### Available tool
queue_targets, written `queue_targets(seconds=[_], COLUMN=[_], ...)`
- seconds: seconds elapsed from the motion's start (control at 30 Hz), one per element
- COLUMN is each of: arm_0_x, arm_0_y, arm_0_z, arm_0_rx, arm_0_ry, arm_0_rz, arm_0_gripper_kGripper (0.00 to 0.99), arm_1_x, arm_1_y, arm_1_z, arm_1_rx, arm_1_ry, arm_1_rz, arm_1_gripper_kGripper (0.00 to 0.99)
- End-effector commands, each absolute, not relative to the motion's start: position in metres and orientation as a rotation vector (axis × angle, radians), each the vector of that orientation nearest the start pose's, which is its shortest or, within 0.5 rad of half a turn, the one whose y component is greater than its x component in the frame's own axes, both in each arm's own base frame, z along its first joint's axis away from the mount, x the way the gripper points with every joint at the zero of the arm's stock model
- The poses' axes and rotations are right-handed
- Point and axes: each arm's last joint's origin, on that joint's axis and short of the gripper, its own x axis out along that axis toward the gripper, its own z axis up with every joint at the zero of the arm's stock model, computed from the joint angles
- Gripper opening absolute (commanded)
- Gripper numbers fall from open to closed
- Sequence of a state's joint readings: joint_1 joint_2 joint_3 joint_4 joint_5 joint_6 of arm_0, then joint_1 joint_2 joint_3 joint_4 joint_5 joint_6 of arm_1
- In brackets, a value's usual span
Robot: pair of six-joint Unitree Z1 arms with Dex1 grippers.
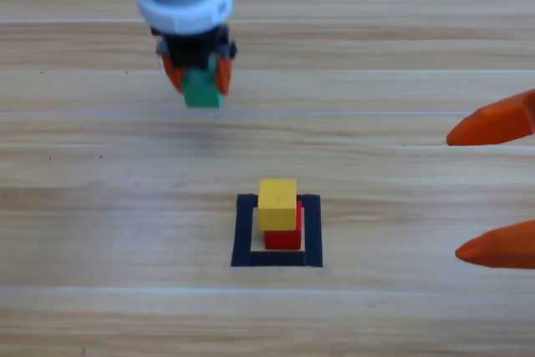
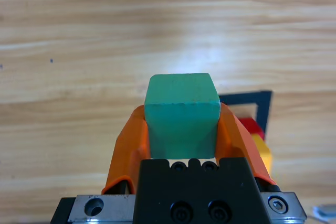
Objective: Stack the blocks in the rectangular block: red at the bottom, yellow in the middle, green on top
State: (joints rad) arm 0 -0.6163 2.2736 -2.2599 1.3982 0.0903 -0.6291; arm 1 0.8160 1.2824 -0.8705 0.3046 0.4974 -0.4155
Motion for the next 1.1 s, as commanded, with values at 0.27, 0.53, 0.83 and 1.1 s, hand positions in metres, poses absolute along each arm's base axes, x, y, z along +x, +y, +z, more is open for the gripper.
queue_targets(seconds=[0.27,0.53,0.83,1.1], arm_0_x=[0.304,0.282,0.277,0.277], arm_0_y=[-0.296,-0.324,-0.347,-0.358], arm_0_z=[0.33,0.319,0.291,0.275], arm_0_rx=[-0.061,-0.053,-0.013,0.002], arm_0_ry=[1.412,1.439,1.48,1.507], arm_0_rz=[0.017,0.018,0.039,0.048], arm_0_gripper_kGripper=[0.008,0.008,0.009,0.009], arm_1_x=[0.125,0.125,0.125,0.125], arm_1_y=[0.167,0.167,0.167,0.167], arm_1_z=[0.321,0.32,0.32,0.32], arm_1_rx=[-0.475,-0.476,-0.477,-0.479], arm_1_ry=[0.518,0.521,0.521,0.521], arm_1_rz=[1.392,1.391,1.388,1.383], arm_1_gripper_kGripper=[0.969,0.969,0.969,0.969])
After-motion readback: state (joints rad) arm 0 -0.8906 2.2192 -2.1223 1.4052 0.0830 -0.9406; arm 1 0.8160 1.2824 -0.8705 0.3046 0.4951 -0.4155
